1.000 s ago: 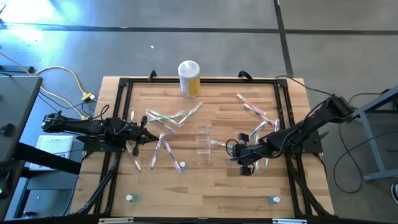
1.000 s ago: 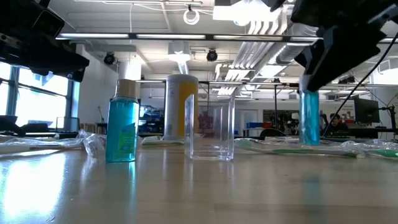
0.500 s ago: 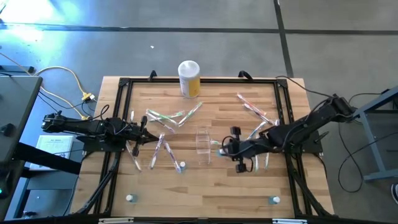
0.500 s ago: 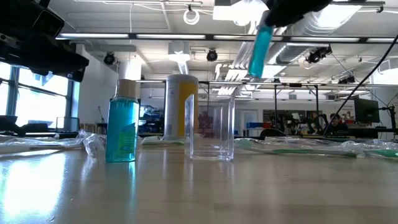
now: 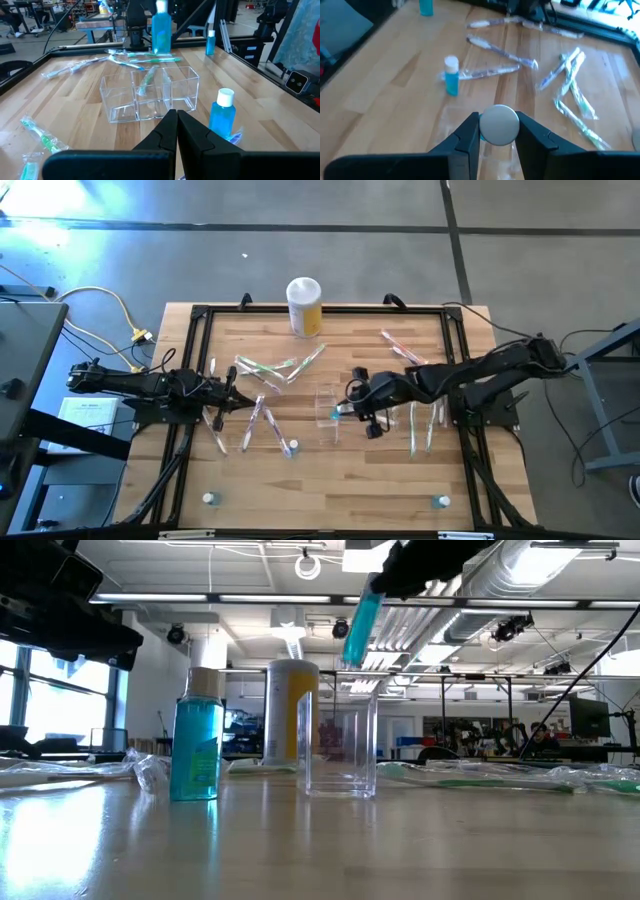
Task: Pick & Place toothbrushing station
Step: Put the mouthwash bottle into the transparent organizer
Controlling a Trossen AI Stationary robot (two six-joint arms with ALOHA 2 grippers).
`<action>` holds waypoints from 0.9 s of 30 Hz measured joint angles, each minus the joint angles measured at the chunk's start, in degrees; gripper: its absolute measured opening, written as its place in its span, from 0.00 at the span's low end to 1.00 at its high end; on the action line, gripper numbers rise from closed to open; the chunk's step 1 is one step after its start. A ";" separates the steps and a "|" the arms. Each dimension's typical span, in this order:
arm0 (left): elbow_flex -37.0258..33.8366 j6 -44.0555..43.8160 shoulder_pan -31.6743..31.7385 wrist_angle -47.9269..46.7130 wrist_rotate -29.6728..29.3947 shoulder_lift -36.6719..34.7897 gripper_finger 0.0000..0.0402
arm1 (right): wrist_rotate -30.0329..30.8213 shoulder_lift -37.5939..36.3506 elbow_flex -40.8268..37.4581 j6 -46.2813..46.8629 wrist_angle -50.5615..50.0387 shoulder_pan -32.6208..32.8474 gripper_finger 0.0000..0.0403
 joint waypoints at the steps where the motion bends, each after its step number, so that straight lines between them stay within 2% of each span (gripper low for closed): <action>1: -0.01 0.02 0.01 0.02 0.00 -0.02 0.01 | -0.41 0.92 -0.02 -0.11 0.86 -0.56 0.22; 7: -0.01 0.02 0.01 0.00 -0.20 -0.01 0.01 | -2.05 6.15 -0.02 -2.23 5.15 -3.13 0.23; 18: -0.02 0.00 0.02 0.00 -0.17 -0.02 0.01 | -5.01 13.71 2.76 0.12 3.93 -6.53 0.23; 27: 0.00 0.00 0.01 0.00 -0.13 -0.02 0.01 | -6.31 16.19 2.94 1.33 3.38 -6.61 0.23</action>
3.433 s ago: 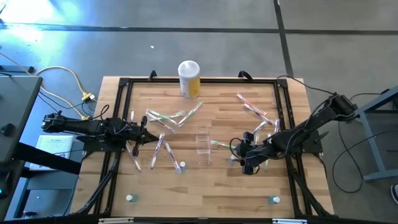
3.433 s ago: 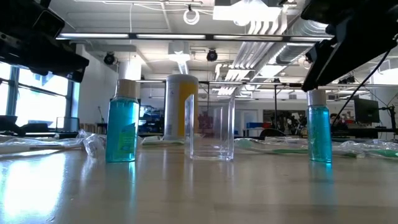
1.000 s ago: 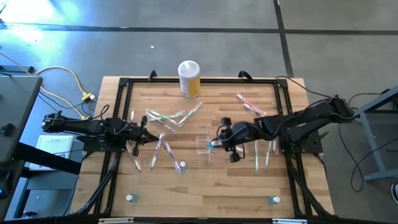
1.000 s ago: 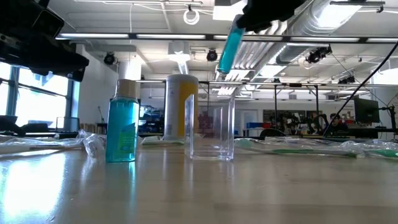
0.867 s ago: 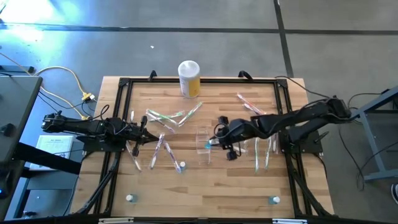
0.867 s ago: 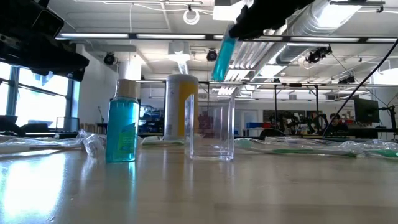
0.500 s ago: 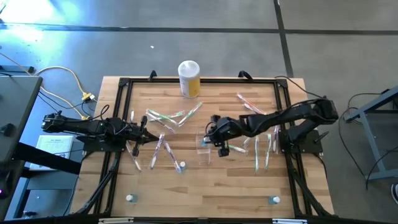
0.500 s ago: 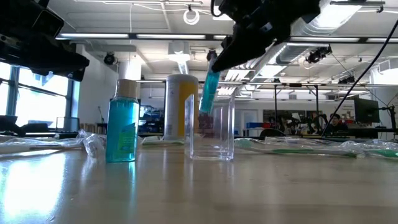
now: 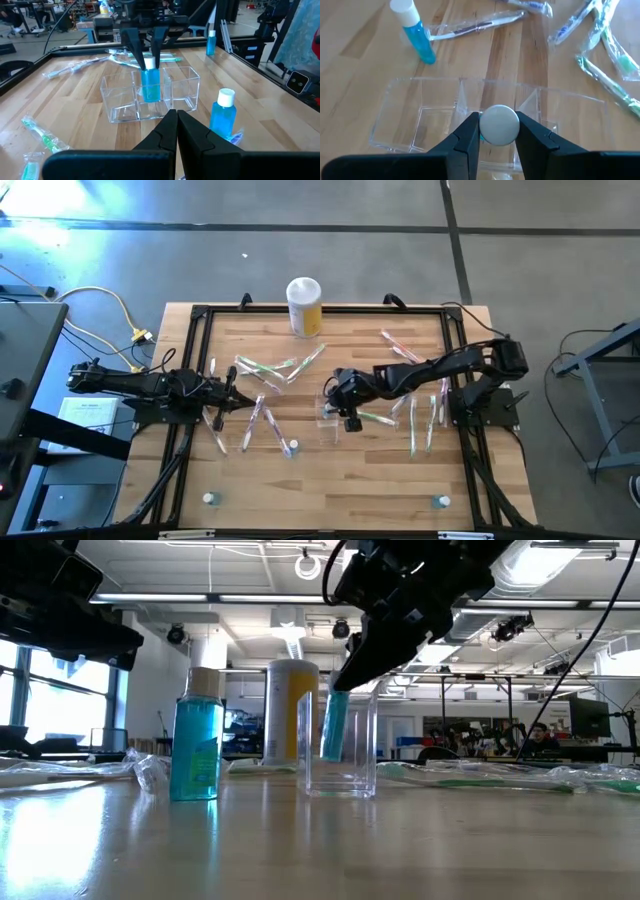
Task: Pick & Place toothbrushing station
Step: Put the mouthwash bottle into the transparent organizer
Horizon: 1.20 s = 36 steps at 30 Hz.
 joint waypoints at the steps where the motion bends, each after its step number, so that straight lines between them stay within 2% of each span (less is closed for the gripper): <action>1: -0.02 0.00 0.01 0.00 0.00 -0.01 0.01 | 0.01 0.00 0.00 0.10 -0.13 -0.16 0.23; 11: -0.02 -0.02 -0.01 0.00 0.24 0.01 0.01 | 1.75 0.00 0.02 3.13 -4.22 -1.06 0.23; 23: -0.02 -0.02 0.00 0.00 0.17 0.00 0.01 | 1.39 0.96 0.10 3.43 -4.31 -1.66 0.24; 30: -0.02 -0.02 -0.01 0.02 0.15 0.04 0.01 | -1.58 3.32 0.29 3.44 -2.13 -2.43 0.24; 36: -0.02 -0.02 -0.01 0.02 -0.04 0.08 0.01 | -1.78 3.43 0.22 3.71 -2.49 -2.93 0.24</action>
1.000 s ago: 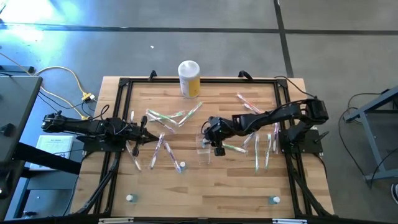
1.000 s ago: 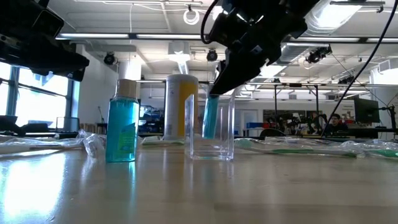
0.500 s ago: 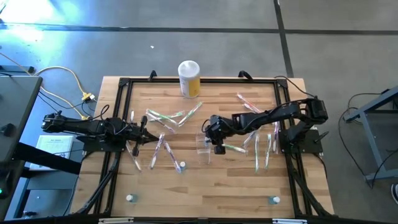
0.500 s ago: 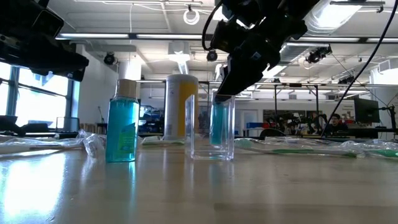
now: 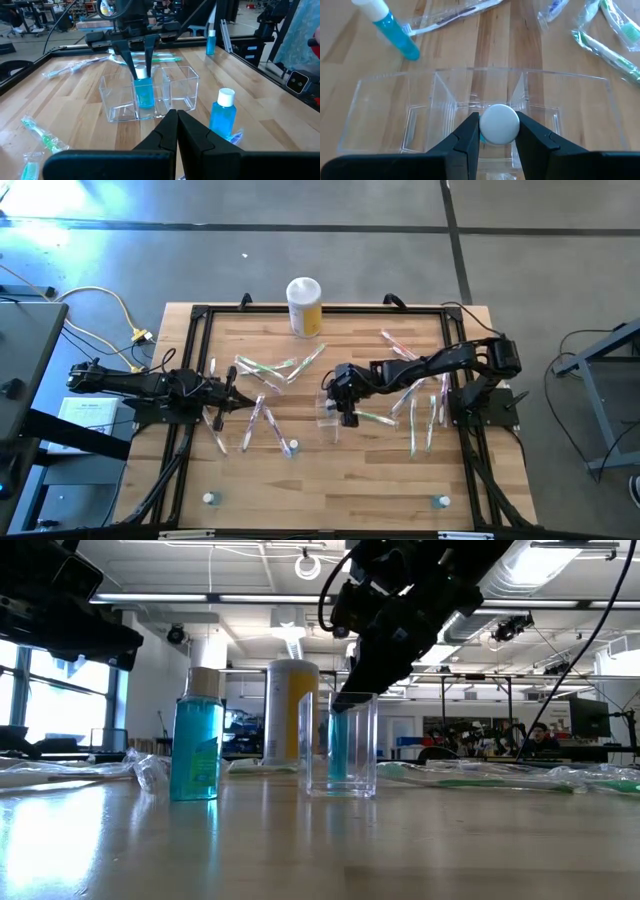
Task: Pick & Place toothbrushing station
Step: Put the mouthwash bottle into the transparent organizer
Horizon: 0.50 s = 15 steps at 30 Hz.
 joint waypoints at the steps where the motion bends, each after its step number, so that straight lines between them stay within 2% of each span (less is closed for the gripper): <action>1: 0.00 -0.02 0.00 0.00 0.00 0.00 0.01 | 0.30 0.00 -0.02 0.72 0.02 0.04 0.24; 6: 0.01 -0.02 0.00 -0.01 0.02 0.00 0.01 | 0.40 -0.20 -0.06 2.08 -0.21 0.04 0.26; 15: 0.00 -0.04 0.01 0.00 0.07 0.00 0.01 | 0.49 -0.84 -0.20 2.23 -0.49 0.69 0.36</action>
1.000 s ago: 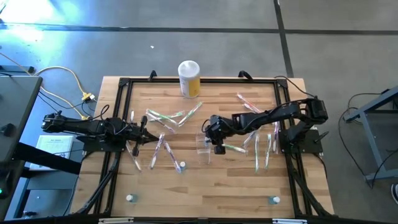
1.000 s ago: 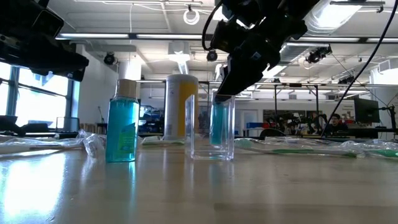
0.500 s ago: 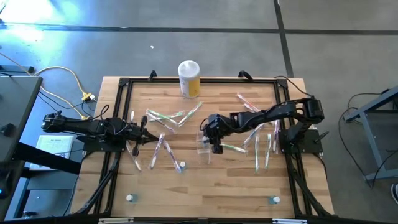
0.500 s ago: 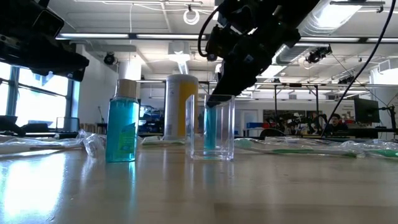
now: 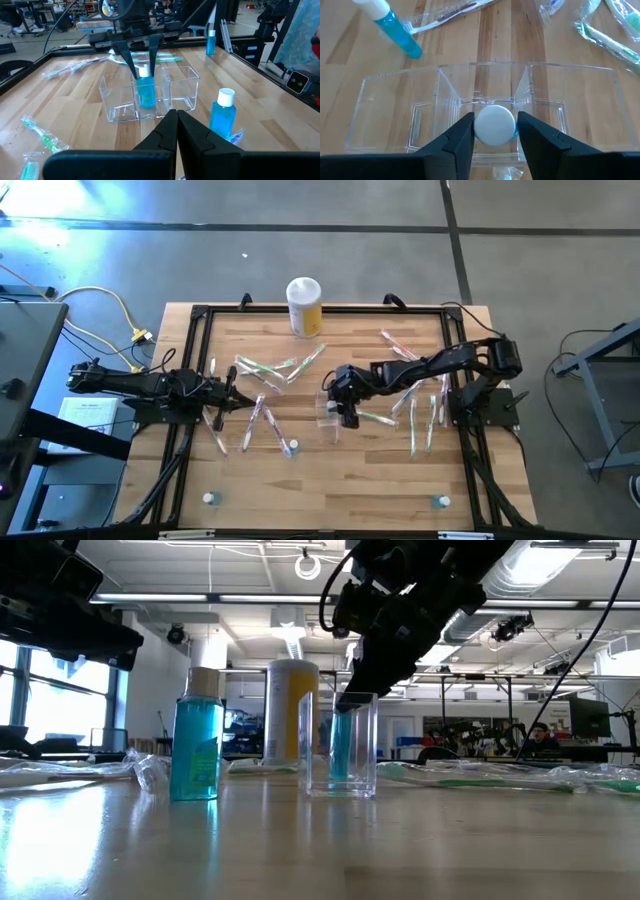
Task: Pick & Place toothbrushing station
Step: Put the mouthwash bottle into the transparent organizer, then put the green toothbrush into the transparent organizer
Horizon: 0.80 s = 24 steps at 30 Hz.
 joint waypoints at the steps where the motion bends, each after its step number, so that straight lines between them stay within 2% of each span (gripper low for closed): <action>1: 0.00 0.00 0.01 -0.01 0.00 0.00 0.01 | 0.46 -0.27 -0.04 0.41 -0.31 0.16 0.37; 7: 0.01 0.00 0.00 0.00 0.17 0.00 0.01 | 4.56 -1.21 -0.15 1.89 -0.80 0.97 0.44; 16: 0.00 0.00 0.01 -0.02 0.17 0.00 0.01 | 5.89 -1.21 -0.15 1.76 0.24 1.32 0.56; 24: 0.00 0.00 0.00 -0.01 0.15 0.00 0.01 | 5.92 -1.28 -0.13 1.46 0.32 1.30 0.57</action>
